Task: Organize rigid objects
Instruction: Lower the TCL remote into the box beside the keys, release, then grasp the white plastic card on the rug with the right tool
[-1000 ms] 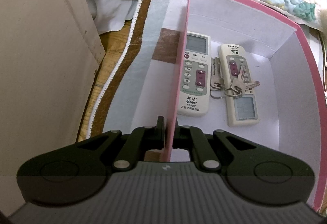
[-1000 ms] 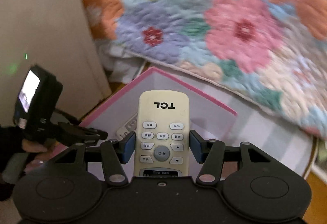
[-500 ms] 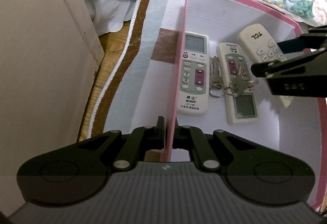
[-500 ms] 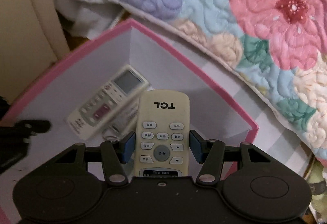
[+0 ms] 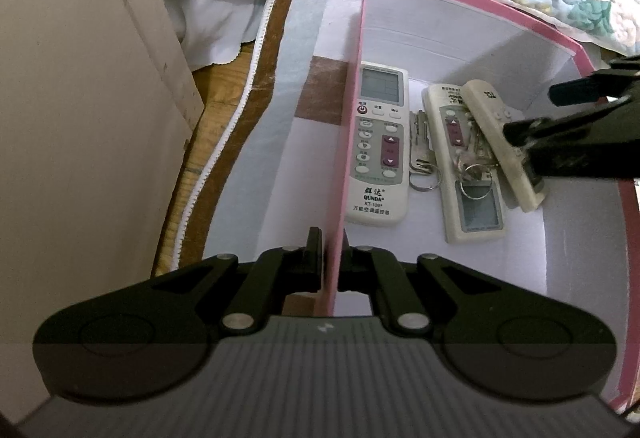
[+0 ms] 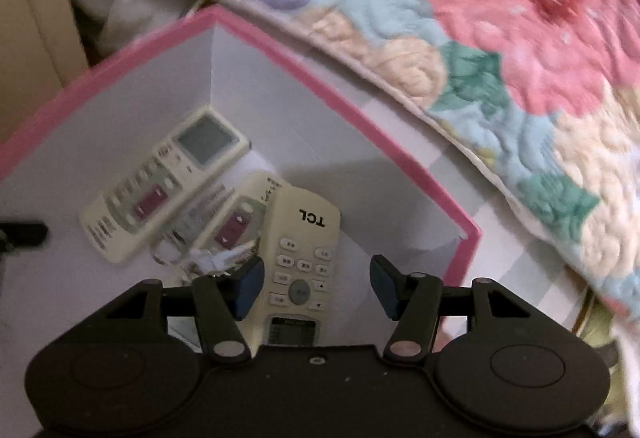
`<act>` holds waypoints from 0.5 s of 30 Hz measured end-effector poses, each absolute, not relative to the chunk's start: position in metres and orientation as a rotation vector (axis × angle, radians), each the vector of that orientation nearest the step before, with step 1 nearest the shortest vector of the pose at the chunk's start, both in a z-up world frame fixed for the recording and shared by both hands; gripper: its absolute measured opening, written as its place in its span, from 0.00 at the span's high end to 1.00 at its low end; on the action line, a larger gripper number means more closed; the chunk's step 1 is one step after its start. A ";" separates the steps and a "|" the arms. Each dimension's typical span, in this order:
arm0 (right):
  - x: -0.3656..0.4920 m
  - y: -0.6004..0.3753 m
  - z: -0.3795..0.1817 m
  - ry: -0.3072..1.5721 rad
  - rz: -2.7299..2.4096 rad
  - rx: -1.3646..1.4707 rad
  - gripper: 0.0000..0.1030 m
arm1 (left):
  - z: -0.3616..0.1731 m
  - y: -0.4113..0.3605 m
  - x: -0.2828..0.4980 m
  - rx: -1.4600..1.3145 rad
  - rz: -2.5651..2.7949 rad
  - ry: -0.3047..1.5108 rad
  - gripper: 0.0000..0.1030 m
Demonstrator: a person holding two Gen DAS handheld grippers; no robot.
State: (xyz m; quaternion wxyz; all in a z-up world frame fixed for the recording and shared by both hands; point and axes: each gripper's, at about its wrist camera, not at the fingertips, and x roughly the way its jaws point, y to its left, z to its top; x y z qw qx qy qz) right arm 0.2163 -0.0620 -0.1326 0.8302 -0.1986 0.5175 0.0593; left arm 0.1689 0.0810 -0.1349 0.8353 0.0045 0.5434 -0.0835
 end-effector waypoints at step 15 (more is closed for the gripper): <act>0.122 -0.151 -0.038 0.976 0.260 0.045 0.37 | -0.133 0.079 0.169 0.011 -0.166 1.156 0.95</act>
